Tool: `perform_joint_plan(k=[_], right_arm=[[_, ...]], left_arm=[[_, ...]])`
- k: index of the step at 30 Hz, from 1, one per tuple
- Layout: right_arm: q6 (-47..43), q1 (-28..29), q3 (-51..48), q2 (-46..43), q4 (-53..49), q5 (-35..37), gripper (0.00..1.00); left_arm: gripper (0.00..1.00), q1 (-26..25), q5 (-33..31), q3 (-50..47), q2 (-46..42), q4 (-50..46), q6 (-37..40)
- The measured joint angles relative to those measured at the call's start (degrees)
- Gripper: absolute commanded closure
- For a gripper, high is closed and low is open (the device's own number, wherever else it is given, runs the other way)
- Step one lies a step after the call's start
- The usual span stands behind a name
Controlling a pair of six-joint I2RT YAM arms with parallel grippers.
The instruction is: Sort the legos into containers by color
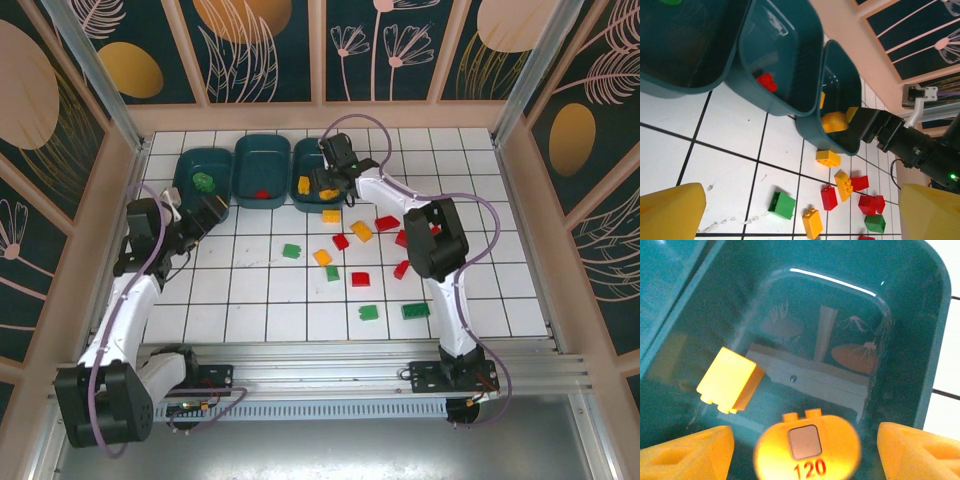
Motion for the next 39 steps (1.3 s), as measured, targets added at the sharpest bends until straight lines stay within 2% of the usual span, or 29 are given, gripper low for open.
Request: perform_joint_plan(k=[5,10,14,16,23,28,39], right_arm=[[1.2,0.0,-4.0,-4.8,1.0,2.3,0.21],[7.0,-1.1,-20.6,-19.6,2.8,7.0,0.22],[12.8,-5.3,-35.5,-30.7,3.1,10.0,0.24],[14.3,-7.0,-40.9,-33.6,3.0,11.2,0.26],[16.6,-8.7,-45.9,-32.9,3.3,10.8,0.35],[16.6,-8.8,-45.7,-28.7,3.7,10.9,0.34],[15.0,-10.3,-47.8,-27.0,6.1,9.3,0.31]], left_arm=[[0.02,0.0,0.4,-0.2,-5.3,-0.3,0.0],[0.01,0.0,2.8,-5.9,-8.2,4.5,-2.8],[0.01,-0.1,2.1,-13.4,-11.3,7.6,-7.3],[0.02,0.0,1.9,-15.6,-12.4,9.2,-8.7],[0.01,0.0,3.3,-16.4,-9.2,12.8,-10.6],[0.01,0.0,7.0,-16.4,-3.9,12.8,-10.1],[0.01,0.0,8.6,-16.5,-6.6,13.3,-9.4]])
